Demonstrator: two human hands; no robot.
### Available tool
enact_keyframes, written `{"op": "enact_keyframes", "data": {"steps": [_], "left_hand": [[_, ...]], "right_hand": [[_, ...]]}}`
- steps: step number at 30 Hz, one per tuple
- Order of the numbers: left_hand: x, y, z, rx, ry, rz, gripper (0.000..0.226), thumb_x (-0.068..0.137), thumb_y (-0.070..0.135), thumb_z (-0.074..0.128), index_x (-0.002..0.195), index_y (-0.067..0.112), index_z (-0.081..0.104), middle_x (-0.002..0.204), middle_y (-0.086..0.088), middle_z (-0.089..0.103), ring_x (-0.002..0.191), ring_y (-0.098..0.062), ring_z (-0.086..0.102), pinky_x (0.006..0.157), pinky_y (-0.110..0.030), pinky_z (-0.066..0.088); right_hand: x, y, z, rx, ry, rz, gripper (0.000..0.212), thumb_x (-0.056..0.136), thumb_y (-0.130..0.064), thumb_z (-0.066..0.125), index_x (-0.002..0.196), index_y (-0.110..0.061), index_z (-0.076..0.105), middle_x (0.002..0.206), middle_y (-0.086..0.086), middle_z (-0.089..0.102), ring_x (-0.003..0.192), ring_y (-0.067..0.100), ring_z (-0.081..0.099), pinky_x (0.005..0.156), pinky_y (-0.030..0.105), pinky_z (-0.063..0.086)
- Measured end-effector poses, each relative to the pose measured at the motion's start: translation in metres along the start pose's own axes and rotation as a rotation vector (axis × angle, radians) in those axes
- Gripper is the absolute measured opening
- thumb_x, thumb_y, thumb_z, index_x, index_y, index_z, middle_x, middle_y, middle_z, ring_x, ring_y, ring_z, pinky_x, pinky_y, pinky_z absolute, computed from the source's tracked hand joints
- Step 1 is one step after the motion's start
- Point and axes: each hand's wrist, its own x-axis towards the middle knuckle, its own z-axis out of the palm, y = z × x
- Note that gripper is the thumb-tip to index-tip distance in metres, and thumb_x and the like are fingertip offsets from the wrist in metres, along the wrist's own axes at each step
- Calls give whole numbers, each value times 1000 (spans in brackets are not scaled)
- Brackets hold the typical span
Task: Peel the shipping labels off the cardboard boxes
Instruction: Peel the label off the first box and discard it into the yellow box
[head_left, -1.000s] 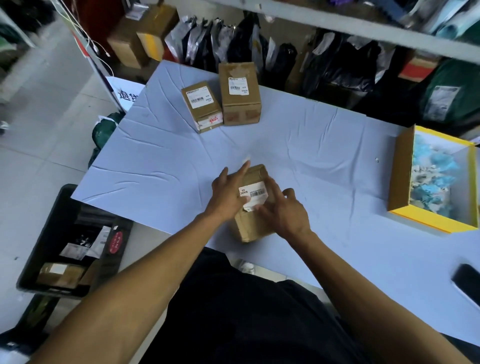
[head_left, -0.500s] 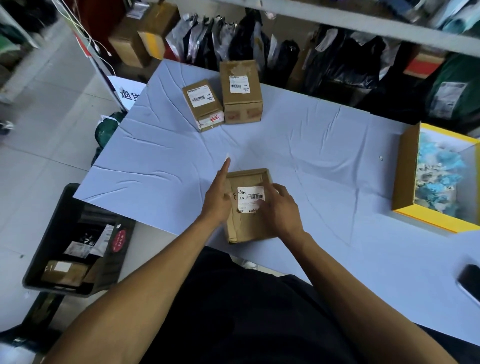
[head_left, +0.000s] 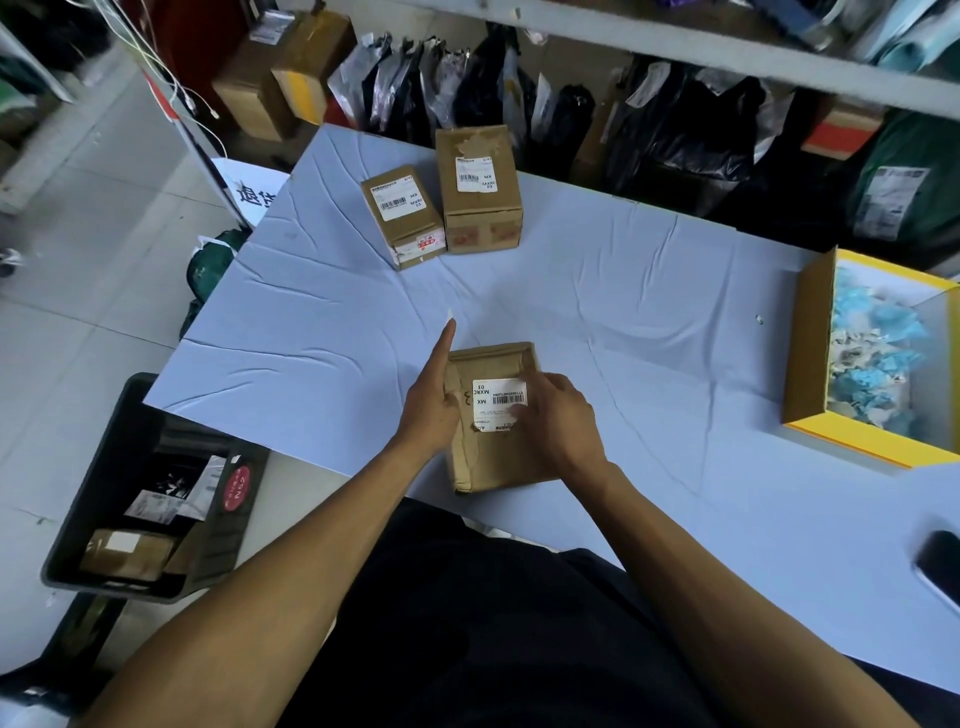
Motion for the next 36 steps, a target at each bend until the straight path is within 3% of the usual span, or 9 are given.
{"op": "enact_keyframes", "data": {"steps": [3,7,15,19,24,32,36], "left_hand": [[0,1,0,-5,2,2,91,88,-18,39,155,38,12,161,14,19,146,-16,28,97,-13,40],[-1,3,-1,8,2,-1,90,89,-16,40,155,40,11,161,12,21,144,-19,33,99,-23,44],[0,1,-1,48,-3,-8,89,90,-14,43,155,39,11,161,11,22,143,-21,34,102,-27,44],[0,1,0,51,-5,-5,88,91,-12,45,154,40,11,162,10,21,142,-25,35,104,-41,47],[-1,2,1,61,-9,-7,88,92,-12,45,154,40,11,162,8,20,137,-30,43,96,-39,49],[1,-2,3,76,-3,-14,93,88,-15,43,154,42,10,161,12,23,137,-28,42,100,-38,46],[1,-3,4,80,-4,-4,95,87,-16,43,154,42,10,161,15,21,138,-28,42,100,-39,47]], "right_hand": [[3,-3,-3,15,-10,21,43,89,-23,61,130,-22,50,131,9,50,110,34,57,83,31,41],[6,-7,-7,22,-31,41,46,87,-20,64,131,-18,49,128,10,48,109,34,57,87,33,42],[11,-12,-12,19,-89,62,48,87,-18,64,131,-14,46,127,13,45,109,37,56,89,34,42],[11,-12,-13,87,-98,77,44,84,-15,65,124,-15,48,122,12,45,103,37,57,83,31,40],[5,-6,-11,184,-54,72,42,83,-15,65,121,-24,52,115,4,46,101,26,55,81,26,35],[8,-3,-5,233,-41,72,34,83,-13,65,115,-23,59,118,3,46,89,16,49,80,23,34],[10,-1,-3,285,-27,49,30,80,-8,65,106,-23,62,117,8,49,82,1,46,69,10,34]]}}
